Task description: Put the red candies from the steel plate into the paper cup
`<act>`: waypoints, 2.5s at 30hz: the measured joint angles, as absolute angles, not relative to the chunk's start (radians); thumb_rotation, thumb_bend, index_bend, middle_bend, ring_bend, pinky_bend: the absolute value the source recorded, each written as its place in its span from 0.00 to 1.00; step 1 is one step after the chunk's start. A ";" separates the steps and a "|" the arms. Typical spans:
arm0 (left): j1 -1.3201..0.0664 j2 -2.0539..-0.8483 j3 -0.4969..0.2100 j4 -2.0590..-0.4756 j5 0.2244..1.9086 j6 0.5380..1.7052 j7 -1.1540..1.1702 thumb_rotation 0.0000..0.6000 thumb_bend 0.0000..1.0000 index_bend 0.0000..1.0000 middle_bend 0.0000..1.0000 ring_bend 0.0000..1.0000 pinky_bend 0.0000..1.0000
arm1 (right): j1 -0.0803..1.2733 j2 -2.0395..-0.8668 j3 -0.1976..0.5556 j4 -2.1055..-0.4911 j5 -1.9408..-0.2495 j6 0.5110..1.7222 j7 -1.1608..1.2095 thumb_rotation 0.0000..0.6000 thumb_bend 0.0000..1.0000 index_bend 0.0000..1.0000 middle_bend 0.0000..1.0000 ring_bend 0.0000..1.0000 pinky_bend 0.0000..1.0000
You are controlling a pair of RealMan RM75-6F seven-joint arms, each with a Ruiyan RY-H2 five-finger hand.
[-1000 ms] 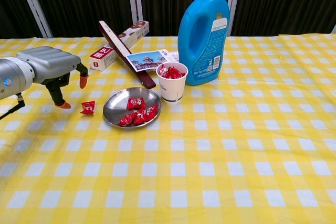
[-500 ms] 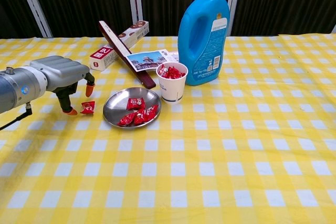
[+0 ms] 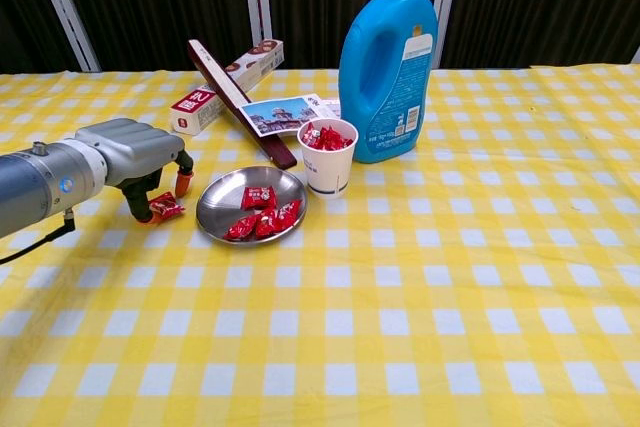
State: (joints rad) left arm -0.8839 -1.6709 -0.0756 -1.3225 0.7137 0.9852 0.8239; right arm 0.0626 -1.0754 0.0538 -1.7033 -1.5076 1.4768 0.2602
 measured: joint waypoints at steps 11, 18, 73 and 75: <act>-0.867 -1.642 -0.081 -1.368 0.743 1.006 0.802 1.00 0.40 0.58 0.98 1.00 1.00 | 0.064 -1.075 0.057 -1.705 -1.505 1.473 0.258 1.00 0.34 0.00 0.00 0.00 0.00; -0.849 -1.534 -0.104 -1.518 0.787 1.051 0.768 1.00 0.40 0.57 0.98 1.00 1.00 | 0.065 -1.075 0.058 -1.708 -1.504 1.469 0.256 1.00 0.34 0.00 0.00 0.00 0.00; -0.999 -1.702 -0.259 -1.523 0.802 1.203 0.830 1.00 0.25 0.35 0.80 0.89 0.94 | 0.070 -1.062 0.064 -1.720 -1.503 1.463 0.266 1.00 0.34 0.00 0.00 0.00 0.00; -0.962 -1.675 -0.243 -1.558 0.833 1.243 0.800 1.00 0.24 0.33 0.72 0.82 0.88 | 0.071 -1.062 0.065 -1.719 -1.501 1.461 0.266 1.00 0.34 0.00 0.00 0.00 0.00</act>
